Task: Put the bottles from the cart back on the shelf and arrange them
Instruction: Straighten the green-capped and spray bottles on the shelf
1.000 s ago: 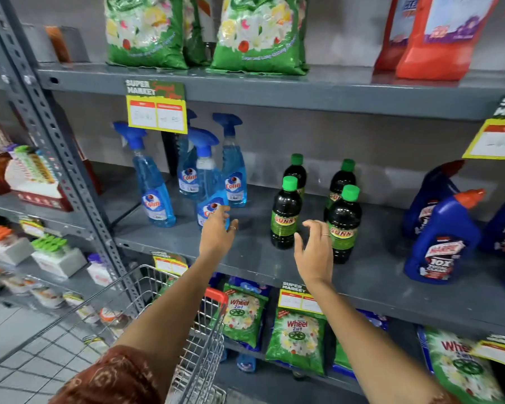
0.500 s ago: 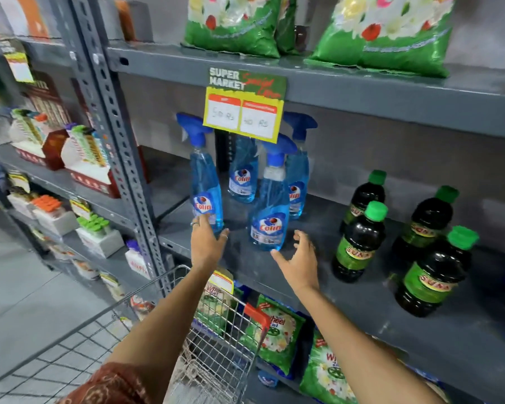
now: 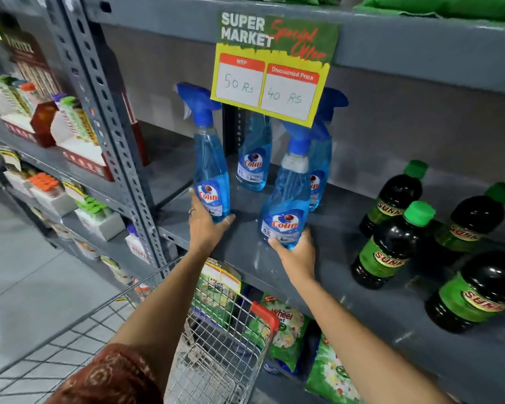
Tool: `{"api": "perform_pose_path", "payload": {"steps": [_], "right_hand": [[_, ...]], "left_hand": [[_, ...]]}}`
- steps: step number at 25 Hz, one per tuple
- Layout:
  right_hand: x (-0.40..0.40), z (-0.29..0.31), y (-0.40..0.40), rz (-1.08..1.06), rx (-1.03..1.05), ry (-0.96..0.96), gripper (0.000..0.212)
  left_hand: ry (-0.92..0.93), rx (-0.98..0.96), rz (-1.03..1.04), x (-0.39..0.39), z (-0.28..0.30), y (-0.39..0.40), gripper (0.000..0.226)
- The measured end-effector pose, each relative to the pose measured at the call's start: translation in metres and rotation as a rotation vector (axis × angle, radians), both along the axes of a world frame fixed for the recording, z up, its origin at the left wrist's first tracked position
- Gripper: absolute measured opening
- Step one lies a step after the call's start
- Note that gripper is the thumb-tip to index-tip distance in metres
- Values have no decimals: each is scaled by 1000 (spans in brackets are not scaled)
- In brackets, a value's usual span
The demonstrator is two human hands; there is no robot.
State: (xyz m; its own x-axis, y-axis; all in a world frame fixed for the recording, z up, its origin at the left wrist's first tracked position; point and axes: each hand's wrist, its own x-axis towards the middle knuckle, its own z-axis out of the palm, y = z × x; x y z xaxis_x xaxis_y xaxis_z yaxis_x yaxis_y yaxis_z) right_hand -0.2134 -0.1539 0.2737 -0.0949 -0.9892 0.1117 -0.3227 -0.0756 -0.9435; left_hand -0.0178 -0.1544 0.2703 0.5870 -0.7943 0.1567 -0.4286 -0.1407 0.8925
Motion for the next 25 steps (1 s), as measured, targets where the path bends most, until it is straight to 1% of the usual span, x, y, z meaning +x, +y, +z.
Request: {"api": "perform_pose_path", "payload": {"steps": [2, 7, 13, 15, 17, 19, 21, 23, 25], "right_hand": [[-1, -2, 1, 1, -13, 23, 49], [-2, -5, 0, 6, 3, 82, 63], [-1, -5, 0, 7, -5, 81, 59], [-2, -3, 3, -2, -9, 83, 62], [-7, -1, 10, -34, -47, 73, 66], [-19, 0, 22, -64, -123, 91, 66], [-36, 3, 36, -56, -199, 111, 57], [-59, 6, 49, -35, -287, 140, 40], [-89, 9, 64, -52, -367, 182, 25]], "left_hand": [[7, 3, 28, 0, -2, -2, 112], [27, -23, 43, 1, -5, -3, 109], [55, 11, 24, 2, -5, -4, 113], [100, -8, -5, 0, -2, -1, 117], [78, -45, 32, -8, 1, 8, 115], [3, -84, 115, -25, 3, 24, 103], [-147, -123, 172, -46, 6, 40, 82], [-304, -146, 161, -71, 13, 52, 57], [-328, -143, 81, -103, 23, 59, 39]]}}
